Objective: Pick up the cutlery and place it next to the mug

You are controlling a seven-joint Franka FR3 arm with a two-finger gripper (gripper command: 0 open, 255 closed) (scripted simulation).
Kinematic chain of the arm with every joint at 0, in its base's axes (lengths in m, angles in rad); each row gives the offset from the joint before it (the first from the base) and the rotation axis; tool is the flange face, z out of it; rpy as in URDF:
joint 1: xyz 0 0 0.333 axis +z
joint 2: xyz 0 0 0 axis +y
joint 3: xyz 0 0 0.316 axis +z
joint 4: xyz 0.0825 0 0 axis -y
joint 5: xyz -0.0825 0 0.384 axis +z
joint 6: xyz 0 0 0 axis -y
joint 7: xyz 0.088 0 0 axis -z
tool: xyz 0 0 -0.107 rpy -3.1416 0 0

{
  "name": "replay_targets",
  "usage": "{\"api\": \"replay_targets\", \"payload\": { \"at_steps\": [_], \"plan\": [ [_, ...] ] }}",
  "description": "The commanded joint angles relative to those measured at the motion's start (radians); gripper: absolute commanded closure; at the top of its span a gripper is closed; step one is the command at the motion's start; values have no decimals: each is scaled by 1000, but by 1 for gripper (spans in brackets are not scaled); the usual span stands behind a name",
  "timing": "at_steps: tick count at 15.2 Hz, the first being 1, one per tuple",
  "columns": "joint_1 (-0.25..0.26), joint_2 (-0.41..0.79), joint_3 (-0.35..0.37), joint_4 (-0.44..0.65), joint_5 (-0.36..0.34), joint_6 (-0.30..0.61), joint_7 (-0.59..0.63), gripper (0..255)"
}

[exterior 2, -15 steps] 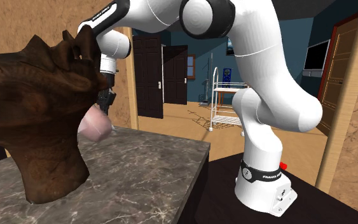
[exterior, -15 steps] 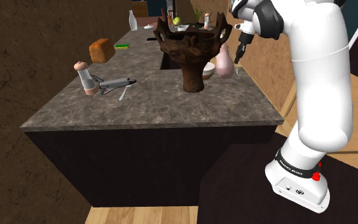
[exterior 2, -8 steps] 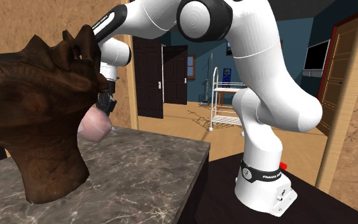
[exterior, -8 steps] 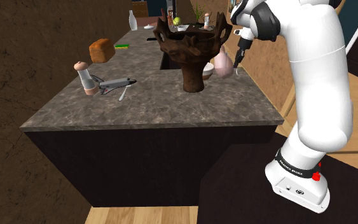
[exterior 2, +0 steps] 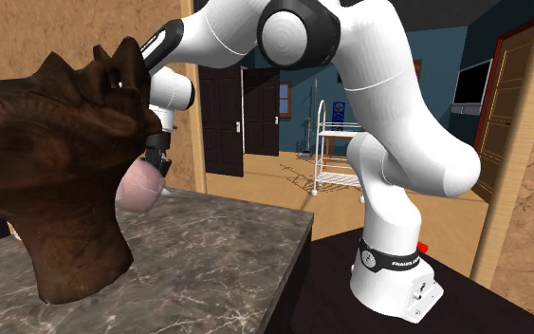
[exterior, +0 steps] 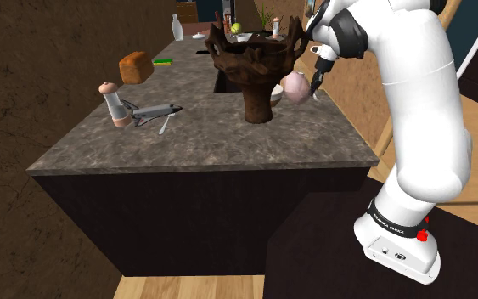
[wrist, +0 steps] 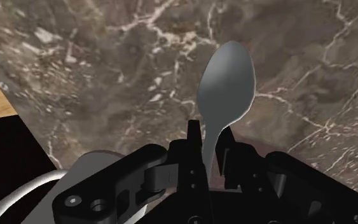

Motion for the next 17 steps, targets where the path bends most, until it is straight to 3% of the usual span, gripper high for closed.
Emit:
{"api": "replay_targets", "payload": {
  "at_steps": [1,6,7,11,17],
  "plan": [
    [9,16,-4,-29,-27,2,-8,255],
    [28,34,-33,-27,-5,-10,-19,255],
    [33,36,-30,-33,-1,-2,-19,0],
    [45,23,-39,-51,-8,4,-22,0],
    [24,-3,-78,43,-53,-103,9,0]
  ]
}}
